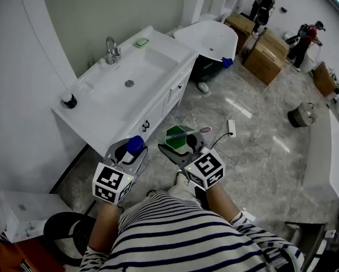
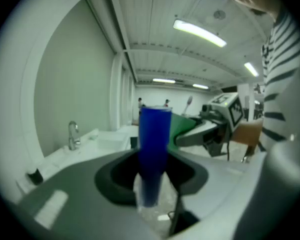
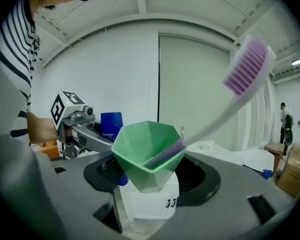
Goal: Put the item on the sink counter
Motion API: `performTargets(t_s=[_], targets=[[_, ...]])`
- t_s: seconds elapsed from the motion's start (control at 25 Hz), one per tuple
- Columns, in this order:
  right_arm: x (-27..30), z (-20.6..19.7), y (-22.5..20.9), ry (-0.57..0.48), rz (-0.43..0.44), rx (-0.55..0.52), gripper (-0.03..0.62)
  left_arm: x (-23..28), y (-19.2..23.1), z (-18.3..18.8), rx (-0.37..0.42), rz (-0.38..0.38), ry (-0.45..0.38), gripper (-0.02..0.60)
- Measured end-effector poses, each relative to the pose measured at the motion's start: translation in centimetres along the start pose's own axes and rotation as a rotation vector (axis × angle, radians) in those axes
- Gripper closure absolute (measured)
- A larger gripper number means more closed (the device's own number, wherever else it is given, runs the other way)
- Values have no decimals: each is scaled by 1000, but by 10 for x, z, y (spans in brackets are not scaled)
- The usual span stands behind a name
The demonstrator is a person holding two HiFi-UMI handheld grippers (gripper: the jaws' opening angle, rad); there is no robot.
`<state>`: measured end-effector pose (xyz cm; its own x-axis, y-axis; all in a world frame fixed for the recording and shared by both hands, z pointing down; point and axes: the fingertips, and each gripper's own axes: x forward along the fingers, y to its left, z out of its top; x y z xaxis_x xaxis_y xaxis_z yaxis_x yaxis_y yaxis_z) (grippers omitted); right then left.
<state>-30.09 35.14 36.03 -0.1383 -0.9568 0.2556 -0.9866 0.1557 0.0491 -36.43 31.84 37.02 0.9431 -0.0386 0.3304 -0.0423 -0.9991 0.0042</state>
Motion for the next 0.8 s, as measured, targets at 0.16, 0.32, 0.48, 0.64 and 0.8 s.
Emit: performTargets(t_s=[0.16, 0.32, 0.48, 0.64, 0.8], targets=[[2, 3, 1, -2, 5, 0, 286, 0, 0, 4, 2, 0, -5, 423], [4, 3, 2, -3, 9, -2, 286, 1, 1, 3, -2, -1, -7, 423], [6, 4, 2, -2, 11, -7, 286, 1, 4, 3, -7, 0, -9, 423], [9, 6, 1, 3, 9, -18, 287, 4, 6, 4, -6, -8, -13, 423], [11, 10, -4, -14, -7, -2, 286, 8, 9, 6, -3, -12, -15, 423]])
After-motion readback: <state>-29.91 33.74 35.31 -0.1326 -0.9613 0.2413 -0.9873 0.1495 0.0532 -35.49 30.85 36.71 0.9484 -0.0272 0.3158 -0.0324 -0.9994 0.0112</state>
